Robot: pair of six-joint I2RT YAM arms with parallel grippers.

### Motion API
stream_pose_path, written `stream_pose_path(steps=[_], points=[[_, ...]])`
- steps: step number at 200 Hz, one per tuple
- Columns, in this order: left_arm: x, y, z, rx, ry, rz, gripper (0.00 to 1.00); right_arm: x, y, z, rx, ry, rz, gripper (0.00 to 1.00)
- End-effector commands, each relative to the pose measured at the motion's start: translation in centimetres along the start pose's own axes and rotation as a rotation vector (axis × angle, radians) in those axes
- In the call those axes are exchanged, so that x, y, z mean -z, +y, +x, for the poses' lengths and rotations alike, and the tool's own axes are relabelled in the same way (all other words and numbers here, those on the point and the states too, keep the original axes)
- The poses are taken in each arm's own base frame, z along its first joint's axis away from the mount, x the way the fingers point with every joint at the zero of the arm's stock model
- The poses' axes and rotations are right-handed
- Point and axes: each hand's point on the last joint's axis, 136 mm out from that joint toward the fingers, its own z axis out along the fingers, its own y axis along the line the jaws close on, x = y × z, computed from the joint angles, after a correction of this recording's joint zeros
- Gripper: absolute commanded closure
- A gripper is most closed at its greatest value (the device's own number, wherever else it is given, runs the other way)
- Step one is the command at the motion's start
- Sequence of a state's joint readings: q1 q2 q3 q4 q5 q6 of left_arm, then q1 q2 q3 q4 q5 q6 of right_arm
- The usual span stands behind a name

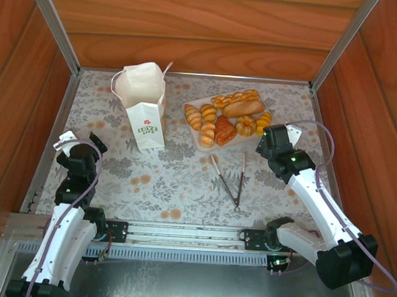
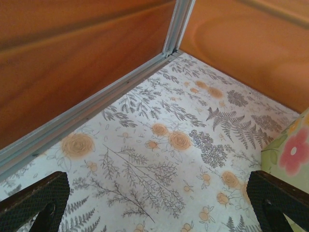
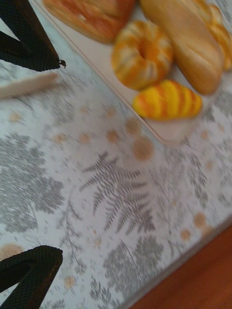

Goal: Take the fake bread out of the paper bag

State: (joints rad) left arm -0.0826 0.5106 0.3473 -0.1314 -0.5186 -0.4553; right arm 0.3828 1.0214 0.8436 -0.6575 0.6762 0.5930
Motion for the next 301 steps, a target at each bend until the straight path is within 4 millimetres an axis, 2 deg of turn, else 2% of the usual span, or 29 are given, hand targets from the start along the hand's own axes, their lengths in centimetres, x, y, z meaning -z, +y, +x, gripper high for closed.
stream_pose_path(steps=[1, 41, 77, 108, 157, 179, 205, 246, 280, 301], points=[[-0.7, -1.4, -1.5, -0.079, -0.091, 0.053, 0.00, -1.0, -1.5, -2.0, -0.083, -0.159, 0.065, 0.00], [-3.2, -3.0, 1.3, -0.249, -0.047, 0.107, 0.00, -3.2, -1.5, -2.2, -0.060, -0.320, 0.028, 0.00], [-4.9, -5.1, 3.3, -0.339, -0.041, 0.204, 0.00, -5.0, -2.0, -1.9, -0.015, -0.373, 0.059, 0.00], [-6.9, -5.8, 5.6, -0.389, 0.009, 0.228, 0.00, -6.1, -1.7, -1.7, -0.016, -0.419, 0.023, 0.00], [-9.5, -8.6, 5.8, -0.409, 0.018, 0.310, 0.00, -7.7, -0.6, -1.5, 0.037, -0.433, -0.025, 0.00], [-10.5, -8.4, 6.8, -0.414, 0.013, 0.317, 0.00, -9.0, -0.4, -0.8, 0.048, -0.406, -0.034, 0.00], [-11.9, -8.6, 8.1, -0.411, 0.025, 0.340, 0.00, -9.3, 0.2, -1.3, 0.050, -0.432, -0.080, 0.00], [-13.5, -7.0, 7.3, -0.350, 0.051, 0.237, 0.00, -10.5, 0.5, -1.9, 0.048, -0.405, -0.103, 0.00], [-13.5, -6.9, 7.4, -0.351, 0.055, 0.232, 0.00, -11.3, 1.0, -2.0, 0.076, -0.427, -0.140, 0.00], [-13.5, -6.9, 7.3, -0.350, 0.055, 0.234, 0.00, -12.5, 2.6, -1.9, 0.134, -0.420, -0.191, 0.00]])
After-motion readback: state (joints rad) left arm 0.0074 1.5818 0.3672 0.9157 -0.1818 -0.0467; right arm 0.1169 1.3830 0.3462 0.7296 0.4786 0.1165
